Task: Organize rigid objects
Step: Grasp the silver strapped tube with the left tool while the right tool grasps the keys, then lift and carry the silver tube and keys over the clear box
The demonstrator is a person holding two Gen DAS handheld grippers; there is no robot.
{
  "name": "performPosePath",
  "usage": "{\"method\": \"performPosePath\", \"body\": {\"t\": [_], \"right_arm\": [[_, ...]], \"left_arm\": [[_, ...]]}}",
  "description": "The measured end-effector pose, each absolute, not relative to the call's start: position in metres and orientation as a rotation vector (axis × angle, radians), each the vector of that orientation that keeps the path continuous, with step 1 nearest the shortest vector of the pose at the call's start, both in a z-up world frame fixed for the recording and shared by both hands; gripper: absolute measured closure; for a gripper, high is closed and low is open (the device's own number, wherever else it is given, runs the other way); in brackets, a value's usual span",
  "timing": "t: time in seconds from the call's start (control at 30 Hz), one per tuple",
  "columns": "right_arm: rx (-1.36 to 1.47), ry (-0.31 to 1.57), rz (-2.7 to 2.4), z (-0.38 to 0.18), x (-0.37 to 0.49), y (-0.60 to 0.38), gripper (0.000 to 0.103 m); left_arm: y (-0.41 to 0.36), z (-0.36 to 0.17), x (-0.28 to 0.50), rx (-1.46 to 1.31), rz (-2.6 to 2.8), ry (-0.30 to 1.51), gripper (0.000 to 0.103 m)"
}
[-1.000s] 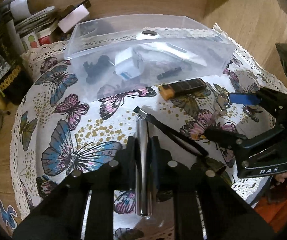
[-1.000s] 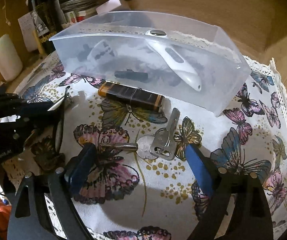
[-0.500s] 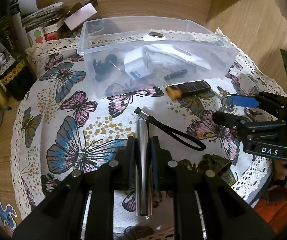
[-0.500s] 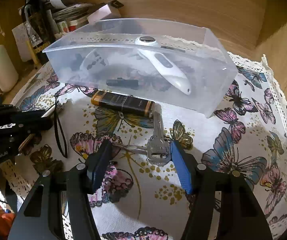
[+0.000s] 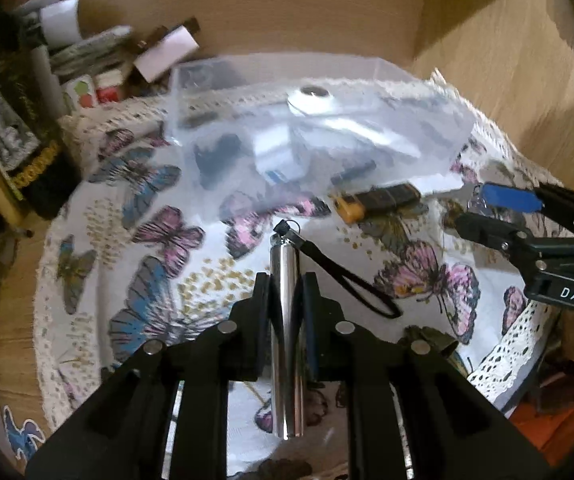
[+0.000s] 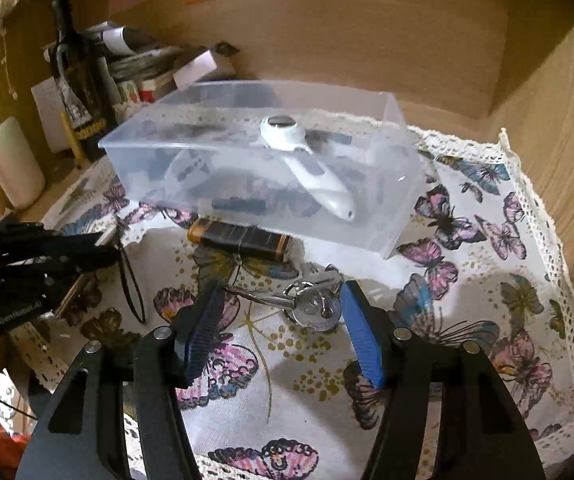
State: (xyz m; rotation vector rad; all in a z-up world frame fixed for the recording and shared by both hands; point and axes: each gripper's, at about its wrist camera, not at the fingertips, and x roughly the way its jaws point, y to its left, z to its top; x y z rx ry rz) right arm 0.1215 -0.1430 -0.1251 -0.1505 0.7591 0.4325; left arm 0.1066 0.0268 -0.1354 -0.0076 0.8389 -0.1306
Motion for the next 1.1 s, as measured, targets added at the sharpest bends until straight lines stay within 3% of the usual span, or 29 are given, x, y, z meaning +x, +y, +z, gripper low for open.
{"method": "performPosePath", "body": {"t": [1.1], "right_arm": [[-0.119, 0.417, 0.437, -0.034, 0.123, -0.148, 0.046]], "left_arm": [[0.04, -0.031, 0.113, -0.05, -0.069, 0.512, 0.088]]}}
